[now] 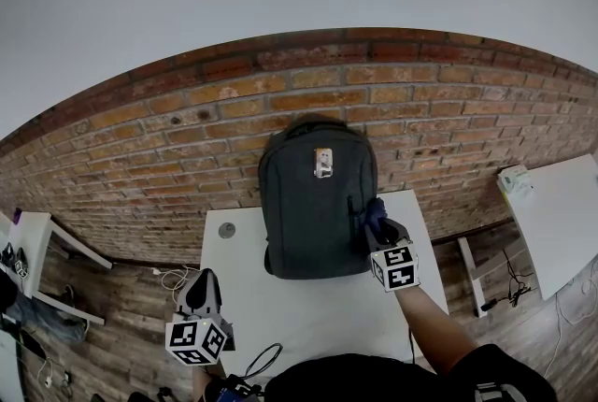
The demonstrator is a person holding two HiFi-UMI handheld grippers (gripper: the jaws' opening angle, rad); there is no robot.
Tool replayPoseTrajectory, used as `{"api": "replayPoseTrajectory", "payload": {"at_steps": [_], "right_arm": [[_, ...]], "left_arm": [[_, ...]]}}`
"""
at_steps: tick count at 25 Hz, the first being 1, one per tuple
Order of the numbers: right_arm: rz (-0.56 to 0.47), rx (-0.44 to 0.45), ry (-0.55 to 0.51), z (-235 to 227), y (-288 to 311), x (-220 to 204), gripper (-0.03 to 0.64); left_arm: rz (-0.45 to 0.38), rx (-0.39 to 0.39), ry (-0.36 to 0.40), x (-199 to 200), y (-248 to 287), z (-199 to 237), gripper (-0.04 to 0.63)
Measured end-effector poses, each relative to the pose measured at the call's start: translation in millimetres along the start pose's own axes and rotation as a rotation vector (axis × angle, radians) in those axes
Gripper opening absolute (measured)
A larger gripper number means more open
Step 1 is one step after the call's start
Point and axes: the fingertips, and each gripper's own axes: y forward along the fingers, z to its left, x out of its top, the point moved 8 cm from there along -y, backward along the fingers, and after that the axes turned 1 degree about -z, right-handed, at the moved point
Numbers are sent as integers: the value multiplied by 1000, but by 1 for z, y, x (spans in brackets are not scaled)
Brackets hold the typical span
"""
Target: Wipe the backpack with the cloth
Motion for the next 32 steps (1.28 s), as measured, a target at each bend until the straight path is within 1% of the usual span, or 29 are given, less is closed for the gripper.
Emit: {"api": "replayPoseTrajectory", "payload": {"at_steps": [6, 12, 17, 22, 26, 29, 32], "right_arm": [[-103, -11, -81, -25, 23, 61, 86], [-151, -8, -120, -33, 51, 109, 86], [-189, 1, -69, -42, 66, 143, 86], [-198, 9, -16, -48, 82, 170, 86], [-210, 37, 43, -47, 89, 185, 86], [-209, 58, 58, -45, 95, 194, 86], [-202, 71, 52, -40, 98, 198, 86]], "left_arm": [[-7, 1, 6, 3, -2, 1, -6], [-12, 17, 5, 4, -9, 6, -6], [-15, 21, 3, 4, -12, 7, -6], [-17, 24, 6, 5, -14, 5, -6], [-17, 42, 7, 6, -19, 9, -6], [-24, 51, 7, 9, -20, 11, -6], [-21, 52, 10, 10, -21, 11, -6]]}}
